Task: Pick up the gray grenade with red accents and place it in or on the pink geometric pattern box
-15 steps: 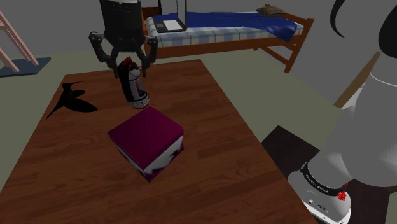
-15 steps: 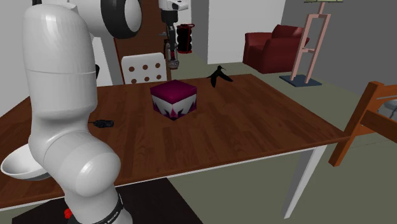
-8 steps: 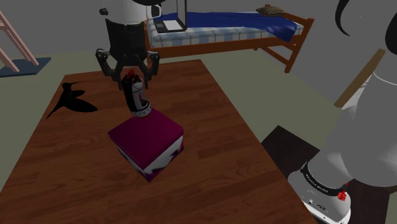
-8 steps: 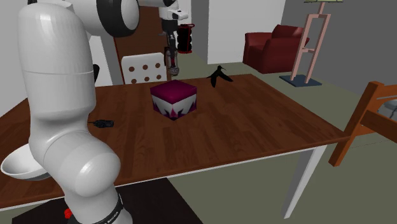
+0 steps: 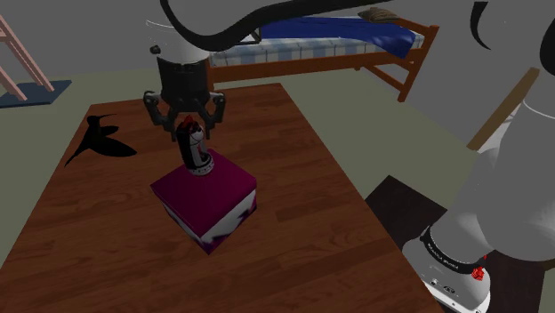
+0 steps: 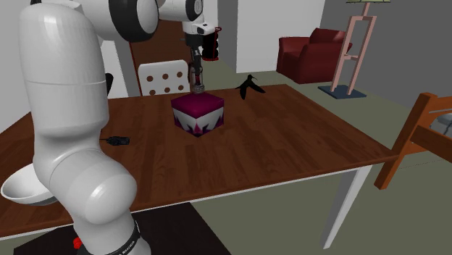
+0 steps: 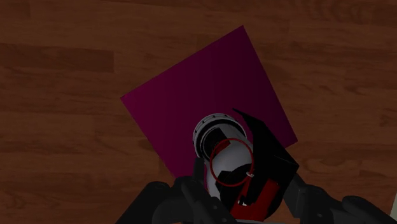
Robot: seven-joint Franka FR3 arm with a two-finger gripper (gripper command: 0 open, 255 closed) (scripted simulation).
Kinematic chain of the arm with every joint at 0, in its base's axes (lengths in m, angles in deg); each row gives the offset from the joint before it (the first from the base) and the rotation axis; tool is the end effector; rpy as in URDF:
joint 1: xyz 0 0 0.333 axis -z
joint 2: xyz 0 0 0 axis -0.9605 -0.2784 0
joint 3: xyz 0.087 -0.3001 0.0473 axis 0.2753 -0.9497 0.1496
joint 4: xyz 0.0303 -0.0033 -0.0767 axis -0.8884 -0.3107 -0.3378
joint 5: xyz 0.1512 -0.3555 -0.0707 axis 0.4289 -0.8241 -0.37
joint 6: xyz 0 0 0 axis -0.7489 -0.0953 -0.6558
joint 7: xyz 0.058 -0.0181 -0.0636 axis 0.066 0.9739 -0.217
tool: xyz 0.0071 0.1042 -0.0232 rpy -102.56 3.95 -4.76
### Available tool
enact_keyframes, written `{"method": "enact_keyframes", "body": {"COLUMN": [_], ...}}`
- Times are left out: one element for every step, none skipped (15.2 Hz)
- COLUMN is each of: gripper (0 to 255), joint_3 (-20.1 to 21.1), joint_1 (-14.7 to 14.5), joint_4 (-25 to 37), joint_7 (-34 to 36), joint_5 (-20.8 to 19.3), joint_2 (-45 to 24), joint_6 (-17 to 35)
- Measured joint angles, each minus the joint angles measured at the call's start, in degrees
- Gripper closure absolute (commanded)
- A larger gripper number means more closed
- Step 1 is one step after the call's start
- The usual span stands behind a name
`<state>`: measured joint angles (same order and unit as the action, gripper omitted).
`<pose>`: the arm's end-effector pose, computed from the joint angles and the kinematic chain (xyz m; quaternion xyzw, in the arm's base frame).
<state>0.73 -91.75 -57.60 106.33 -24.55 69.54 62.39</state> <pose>0.5095 0.3804 0.5395 -0.9750 0.2107 -0.0198 0.0679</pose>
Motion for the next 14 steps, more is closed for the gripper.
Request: {"method": "enact_keyframes", "body": {"gripper": [255, 255, 255, 255, 255, 255, 255, 255, 255, 255, 0, 0, 0, 0], "joint_3": [0.0, 0.0, -0.1, 0.0, 0.0, -0.1, -0.1, -0.1, -0.1, -0.1, -0.1, -0.1, -0.1, -0.1], "joint_1": [0.1, 0.1, 0.1, 0.0, 0.1, 0.1, 0.1, 0.1, 0.1, 0.1, 0.1, 0.1, 0.1, 0.1], "joint_4": [-1.0, -1.7, -2.3, -2.8, -3.1, -3.3, -3.5, -3.5, -3.5, -3.5, -3.6, -3.6, -3.6, -3.6], "joint_7": [-0.1, -0.1, -0.1, 0.0, -0.1, -0.1, -0.1, -0.1, -0.1, -0.1, -0.1, -0.1, -0.1, -0.1], "joint_5": [0.0, 0.0, 0.0, 0.0, 0.0, 0.0, 0.0, 0.0, 0.0, 0.0, 0.0, 0.0, 0.0, 0.0], "joint_2": [0.1, 0.0, -0.1, -0.2, -0.1, -0.1, -0.1, -0.1, -0.1, -0.1, -0.1, -0.1, -0.1, -0.1], "joint_6": [0.9, 1.7, 2.4, 3.0, 3.2, 3.5, 3.6, 3.6, 3.6, 3.6, 3.6, 3.6, 3.7, 3.7]}}
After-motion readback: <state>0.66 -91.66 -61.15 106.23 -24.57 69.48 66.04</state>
